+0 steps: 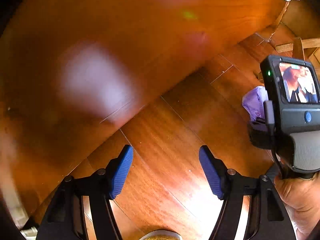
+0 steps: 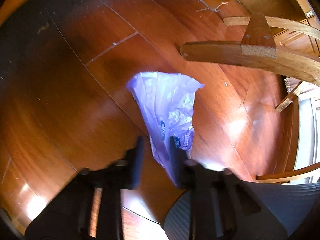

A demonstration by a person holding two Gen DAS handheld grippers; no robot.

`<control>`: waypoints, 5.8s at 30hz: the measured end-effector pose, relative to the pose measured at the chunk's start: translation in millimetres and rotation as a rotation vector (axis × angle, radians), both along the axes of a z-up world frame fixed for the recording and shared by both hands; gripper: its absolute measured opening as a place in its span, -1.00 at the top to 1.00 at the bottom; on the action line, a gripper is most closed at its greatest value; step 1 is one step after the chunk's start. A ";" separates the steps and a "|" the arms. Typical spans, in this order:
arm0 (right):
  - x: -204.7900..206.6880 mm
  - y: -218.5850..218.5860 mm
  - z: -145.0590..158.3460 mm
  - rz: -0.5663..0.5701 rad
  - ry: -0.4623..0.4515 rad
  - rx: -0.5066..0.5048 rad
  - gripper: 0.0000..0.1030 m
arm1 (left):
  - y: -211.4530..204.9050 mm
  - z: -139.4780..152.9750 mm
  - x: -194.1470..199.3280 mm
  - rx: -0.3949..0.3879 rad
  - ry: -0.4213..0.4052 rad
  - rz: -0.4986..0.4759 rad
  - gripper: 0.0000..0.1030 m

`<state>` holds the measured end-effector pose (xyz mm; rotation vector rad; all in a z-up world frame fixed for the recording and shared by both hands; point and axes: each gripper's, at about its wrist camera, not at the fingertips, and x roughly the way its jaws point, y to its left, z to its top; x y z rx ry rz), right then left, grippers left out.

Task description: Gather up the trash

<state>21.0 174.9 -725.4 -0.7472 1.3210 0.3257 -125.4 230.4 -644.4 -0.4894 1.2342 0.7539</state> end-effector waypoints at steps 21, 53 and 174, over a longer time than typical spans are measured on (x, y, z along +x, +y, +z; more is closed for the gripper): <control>-50.1 -57.4 123.7 -0.082 0.054 0.358 1.00 | -8.4 49.7 -19.9 0.012 0.010 -0.053 -0.36; -36.6 -305.1 352.0 -0.642 0.014 0.518 0.53 | -177.0 309.4 79.8 -0.035 -0.174 -0.612 -0.59; 315.0 -521.5 691.0 -0.615 -0.120 0.677 0.36 | -359.5 639.0 446.6 -0.099 -0.191 -0.905 -0.21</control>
